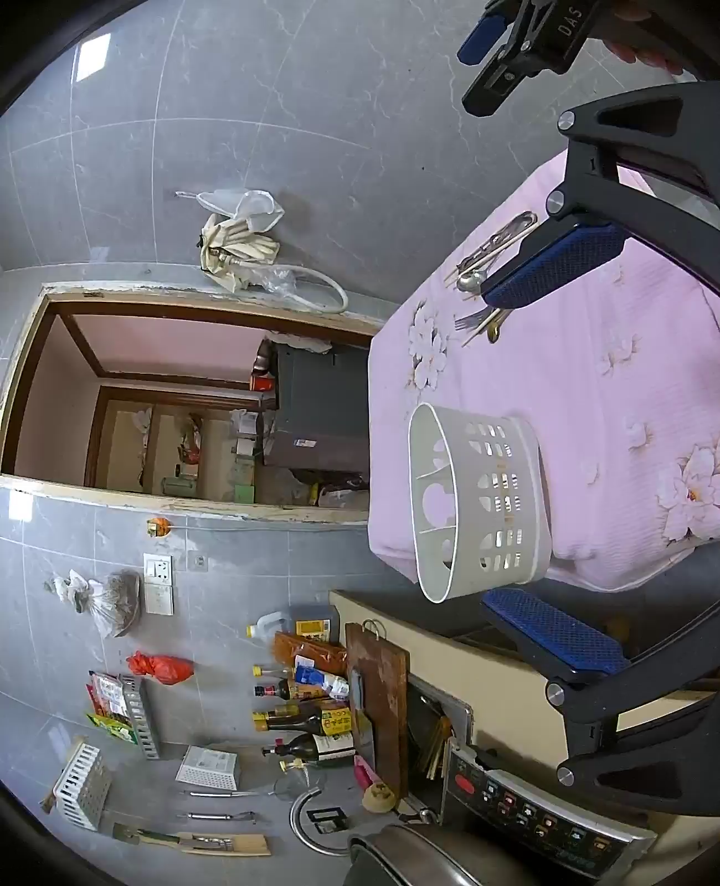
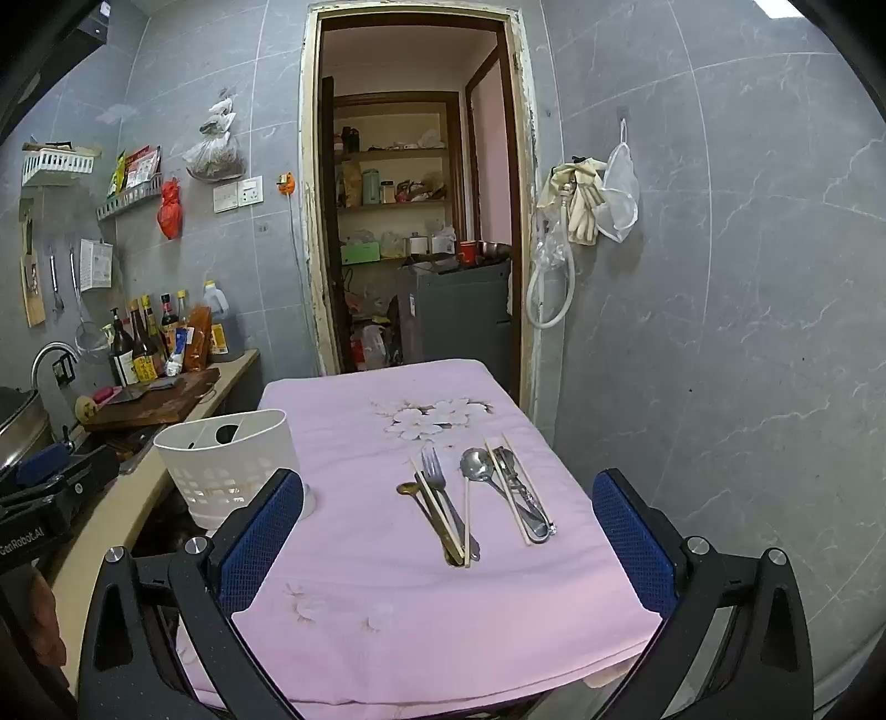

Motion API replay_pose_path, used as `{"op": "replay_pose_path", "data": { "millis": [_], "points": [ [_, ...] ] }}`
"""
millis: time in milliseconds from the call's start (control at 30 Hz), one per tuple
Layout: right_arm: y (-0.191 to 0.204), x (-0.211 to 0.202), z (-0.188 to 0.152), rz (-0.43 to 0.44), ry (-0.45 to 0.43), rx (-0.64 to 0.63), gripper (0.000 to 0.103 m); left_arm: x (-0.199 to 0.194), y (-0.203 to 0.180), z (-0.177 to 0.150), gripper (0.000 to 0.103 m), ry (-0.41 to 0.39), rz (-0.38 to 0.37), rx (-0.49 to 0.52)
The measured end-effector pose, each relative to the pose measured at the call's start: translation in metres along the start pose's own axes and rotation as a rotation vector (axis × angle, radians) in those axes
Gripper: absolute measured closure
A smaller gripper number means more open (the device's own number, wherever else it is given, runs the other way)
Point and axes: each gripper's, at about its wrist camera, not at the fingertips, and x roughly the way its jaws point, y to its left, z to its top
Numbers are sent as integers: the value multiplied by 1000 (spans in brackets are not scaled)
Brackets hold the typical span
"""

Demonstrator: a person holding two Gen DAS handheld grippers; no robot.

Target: Organize utensils

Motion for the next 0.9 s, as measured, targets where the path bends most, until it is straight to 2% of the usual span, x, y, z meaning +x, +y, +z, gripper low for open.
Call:
{"op": "replay_pose_path", "data": {
  "millis": [900],
  "points": [
    [7,2,-1,17,22,-6,1,5,6,-2,1,12,-3,-20]
  ]
}}
